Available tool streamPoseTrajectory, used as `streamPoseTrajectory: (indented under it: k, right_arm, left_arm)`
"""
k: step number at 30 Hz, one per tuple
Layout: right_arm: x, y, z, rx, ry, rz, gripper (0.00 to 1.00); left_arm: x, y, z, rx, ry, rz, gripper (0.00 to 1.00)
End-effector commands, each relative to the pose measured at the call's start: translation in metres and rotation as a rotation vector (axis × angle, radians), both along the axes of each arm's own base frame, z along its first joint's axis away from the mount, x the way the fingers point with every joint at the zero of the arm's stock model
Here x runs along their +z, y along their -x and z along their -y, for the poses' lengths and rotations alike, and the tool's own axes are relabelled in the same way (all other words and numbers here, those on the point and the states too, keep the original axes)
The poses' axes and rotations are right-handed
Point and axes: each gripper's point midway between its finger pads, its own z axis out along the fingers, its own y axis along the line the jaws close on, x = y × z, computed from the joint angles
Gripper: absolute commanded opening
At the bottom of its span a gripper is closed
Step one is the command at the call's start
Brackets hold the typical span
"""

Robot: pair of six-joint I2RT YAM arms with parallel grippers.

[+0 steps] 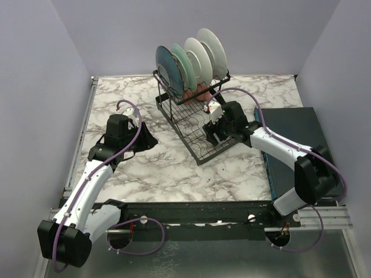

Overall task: Load the mixed dishes into the dish rack
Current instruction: Insert the bowl into the dish rack.

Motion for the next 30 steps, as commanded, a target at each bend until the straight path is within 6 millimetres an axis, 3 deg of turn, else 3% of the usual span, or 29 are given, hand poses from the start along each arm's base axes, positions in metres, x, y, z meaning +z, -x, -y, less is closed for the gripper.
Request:
streamPoseTrajectory:
  k: [1,10,16,30]
  right_arm:
    - [0.002,0.002,-0.008,0.023,-0.033,-0.046,0.00]
    - [-0.008,0.014,-0.004,-0.022,-0.027,-0.134,0.01]
    - [-0.008,0.011,0.005,-0.085,-0.015,-0.125,0.25]
    - [0.001,0.003,0.013,-0.174,-0.031,-0.084,0.53]
  left_arm:
    - [-0.002,-0.002,-0.004,0.010,-0.026,0.009,0.45]
    - [-0.003,-0.001,-0.005,0.014,-0.030,0.005,0.45]
    - [-0.004,-0.002,-0.006,0.017,-0.032,0.005,0.45]
    - [-0.005,-0.002,-0.006,0.018,-0.037,-0.001,0.48]
